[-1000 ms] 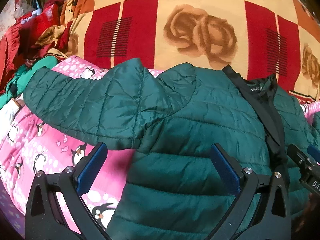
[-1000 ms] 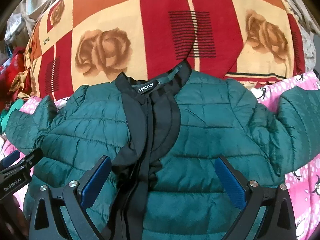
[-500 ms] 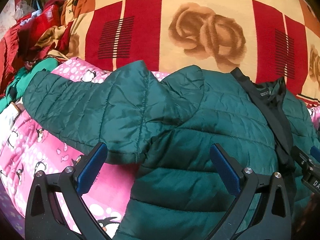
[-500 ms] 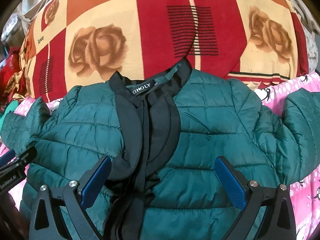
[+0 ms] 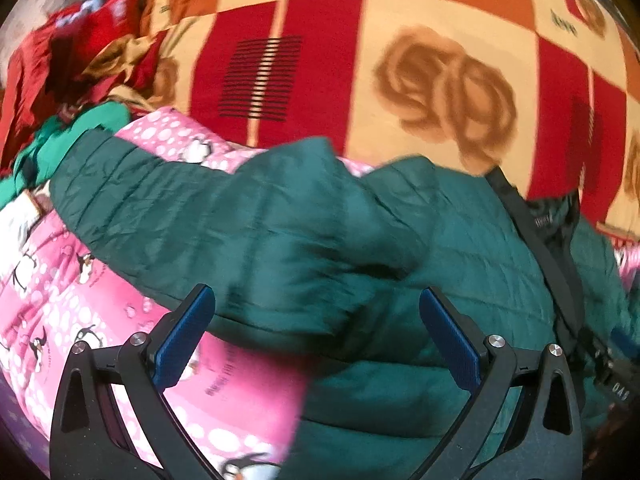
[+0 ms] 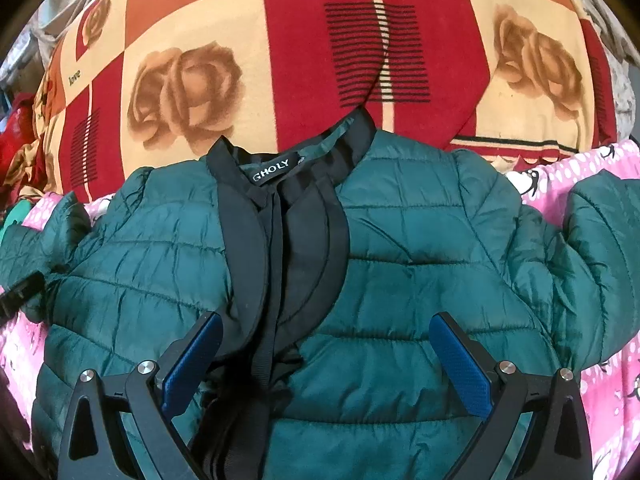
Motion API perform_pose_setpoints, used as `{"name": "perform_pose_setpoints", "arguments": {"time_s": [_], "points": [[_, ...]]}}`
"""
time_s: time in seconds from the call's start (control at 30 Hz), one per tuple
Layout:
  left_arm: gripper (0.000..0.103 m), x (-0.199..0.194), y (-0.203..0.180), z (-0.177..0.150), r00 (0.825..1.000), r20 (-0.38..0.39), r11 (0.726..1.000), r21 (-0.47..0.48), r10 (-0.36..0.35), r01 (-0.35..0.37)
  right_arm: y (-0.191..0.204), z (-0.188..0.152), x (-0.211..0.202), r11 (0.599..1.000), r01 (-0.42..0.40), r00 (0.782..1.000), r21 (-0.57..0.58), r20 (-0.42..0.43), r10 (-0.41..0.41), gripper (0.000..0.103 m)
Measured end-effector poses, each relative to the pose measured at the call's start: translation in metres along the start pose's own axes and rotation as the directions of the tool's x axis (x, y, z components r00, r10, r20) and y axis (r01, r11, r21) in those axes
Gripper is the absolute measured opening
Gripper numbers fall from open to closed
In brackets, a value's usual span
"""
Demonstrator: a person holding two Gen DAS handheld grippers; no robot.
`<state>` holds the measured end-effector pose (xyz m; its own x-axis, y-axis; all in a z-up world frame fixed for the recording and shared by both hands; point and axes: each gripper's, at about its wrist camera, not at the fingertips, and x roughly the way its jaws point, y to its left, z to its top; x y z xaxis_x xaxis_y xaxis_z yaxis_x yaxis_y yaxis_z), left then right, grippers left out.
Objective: Fold large clothes
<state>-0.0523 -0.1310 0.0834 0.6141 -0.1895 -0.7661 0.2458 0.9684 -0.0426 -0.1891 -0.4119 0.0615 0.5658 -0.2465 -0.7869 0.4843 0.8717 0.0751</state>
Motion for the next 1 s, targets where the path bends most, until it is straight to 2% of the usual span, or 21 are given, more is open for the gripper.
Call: {"name": "perform_pose_setpoints", "arguments": {"time_s": [0.17,0.23,0.33,0.47,0.57,0.67,0.8,0.87,0.9,0.93,0.97,1.0], "points": [[0.102,0.006,0.062,0.017,0.999,-0.004,0.988,-0.145,0.046,-0.046,-0.004,-0.001,-0.003,1.0,0.0,1.0,0.005,0.007,0.0,0.102],[0.102,0.006,0.095,0.022,0.998,0.011,0.97,-0.235,0.068,-0.063,-0.005,-0.002,-0.002,1.0,-0.002,1.0,0.01,0.004,0.002,0.102],[0.102,0.008,0.149,0.03,0.99,0.037,0.92,-0.374,0.137,-0.113,-0.005,-0.003,-0.002,1.0,-0.001,1.0,0.003,-0.006,0.001,0.102],[0.102,0.019,0.204,0.036,0.978,0.027,0.854,-0.492,0.207,-0.167,-0.003,-0.003,-0.003,1.0,0.004,1.0,-0.014,-0.006,-0.004,0.102],[0.102,0.03,0.236,0.035,0.971,0.011,0.805,-0.561,0.239,-0.192,-0.002,-0.002,-0.006,1.0,0.001,1.0,-0.016,0.002,-0.001,0.102],[0.097,0.043,0.255,0.037,0.971,-0.001,0.775,-0.603,0.238,-0.19,0.001,-0.001,-0.007,1.0,0.001,1.0,-0.02,0.0,-0.001,0.102],[0.094,0.062,0.269,0.052,0.959,-0.014,0.775,-0.586,0.281,-0.236,0.006,-0.004,-0.007,0.999,-0.001,1.0,-0.033,-0.018,0.0,0.102],[0.079,0.071,0.274,0.059,0.958,-0.03,0.786,-0.565,0.286,-0.252,0.007,-0.005,-0.007,0.999,0.001,1.0,-0.034,-0.017,-0.001,0.102],[0.077,0.076,0.275,0.062,0.958,-0.037,0.794,-0.55,0.285,-0.258,0.007,-0.005,-0.007,1.0,-0.001,1.0,-0.031,-0.016,0.001,0.102],[0.066,0.078,0.275,0.064,0.958,-0.03,0.804,-0.538,0.284,-0.255,0.007,-0.005,-0.007,1.0,-0.002,1.0,-0.027,-0.016,0.001,0.102],[0.046,0.08,0.273,0.067,0.966,-0.014,0.827,-0.514,0.257,-0.228,0.007,-0.005,-0.006,1.0,-0.003,1.0,-0.023,-0.016,0.002,0.102],[0.04,0.082,0.272,0.069,0.969,-0.023,0.836,-0.501,0.246,-0.224,0.007,-0.005,-0.006,1.0,-0.003,1.0,-0.021,-0.017,0.003,0.102]]}}
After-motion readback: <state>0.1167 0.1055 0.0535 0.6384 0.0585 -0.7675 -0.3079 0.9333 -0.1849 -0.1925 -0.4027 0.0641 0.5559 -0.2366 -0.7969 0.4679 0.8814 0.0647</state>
